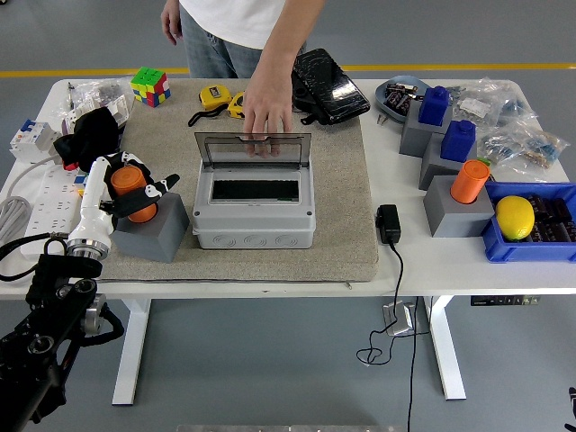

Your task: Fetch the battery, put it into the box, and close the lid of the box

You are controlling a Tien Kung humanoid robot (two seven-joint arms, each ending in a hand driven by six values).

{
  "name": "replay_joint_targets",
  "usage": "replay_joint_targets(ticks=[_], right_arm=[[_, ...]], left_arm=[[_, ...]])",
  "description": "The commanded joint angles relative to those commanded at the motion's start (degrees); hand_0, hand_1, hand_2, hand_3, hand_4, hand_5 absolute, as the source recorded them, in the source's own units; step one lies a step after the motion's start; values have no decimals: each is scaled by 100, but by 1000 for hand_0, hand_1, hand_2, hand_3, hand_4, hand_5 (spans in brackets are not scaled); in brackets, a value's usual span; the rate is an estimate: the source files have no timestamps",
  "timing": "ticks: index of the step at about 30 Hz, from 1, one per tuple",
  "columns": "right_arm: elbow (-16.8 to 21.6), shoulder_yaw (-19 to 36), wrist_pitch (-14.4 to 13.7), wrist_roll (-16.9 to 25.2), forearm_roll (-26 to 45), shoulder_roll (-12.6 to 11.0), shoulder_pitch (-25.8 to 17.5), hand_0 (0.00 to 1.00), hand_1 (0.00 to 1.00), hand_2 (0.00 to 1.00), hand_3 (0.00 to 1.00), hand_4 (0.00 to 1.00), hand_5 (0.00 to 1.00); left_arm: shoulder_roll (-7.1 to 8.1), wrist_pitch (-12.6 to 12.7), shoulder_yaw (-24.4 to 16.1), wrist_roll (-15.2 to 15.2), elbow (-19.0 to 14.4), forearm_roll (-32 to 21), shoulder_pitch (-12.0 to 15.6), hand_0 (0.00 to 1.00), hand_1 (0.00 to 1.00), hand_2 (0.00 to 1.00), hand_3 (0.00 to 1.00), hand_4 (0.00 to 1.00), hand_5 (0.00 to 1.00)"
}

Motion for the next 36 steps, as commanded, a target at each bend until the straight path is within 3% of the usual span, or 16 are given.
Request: replay_joint_targets(ticks=[8,9,16,20,21,26,27,29,36], right_arm=[[0,-17,3,-8,-3,-4,0,835,808,771,793,998,998],[0,-16,3,-9,-5,-5,2,834,808,771,793,998,998],[0,-32,-1,-19,6,-19,3,835,809,771,793,998,998],[0,-32,-5,-22,3,-31,5,835,809,771,793,998,998],[0,-37,-5,-22,7,-35,9,835,809,771,793,998,998],[0,-22,-6,-30,-16,-49,15,835,809,771,793,998,998],[0,-28,-5,-28,-9,-51,15,835,809,771,793,998,998],[0,-24,-7,-28,-13,-53,16,835,809,771,793,998,998],[0,-24,-5,-21,-11,-62,24,836,809,771,793,998,998]], left_arm=[[24,52,7,-3,-33,-21,-77,86,122,147,120,974,131],[33,63,7,-2,-43,-18,-91,86,121,145,120,928,138],[125,180,30,36,-264,72,-152,87,119,145,119,933,141],[248,323,42,203,-689,456,-157,87,119,145,119,933,141],[305,393,41,318,-884,701,-162,86,119,143,119,890,149],[551,606,136,803,-1751,1806,-202,86,119,143,119,890,149],[591,645,171,889,-1913,2027,-206,87,119,144,119,804,154],[660,721,243,1105,-2256,2467,-211,87,119,144,119,804,154],[924,596,840,2030,-3365,4056,-151,91,119,144,119,762,189]])
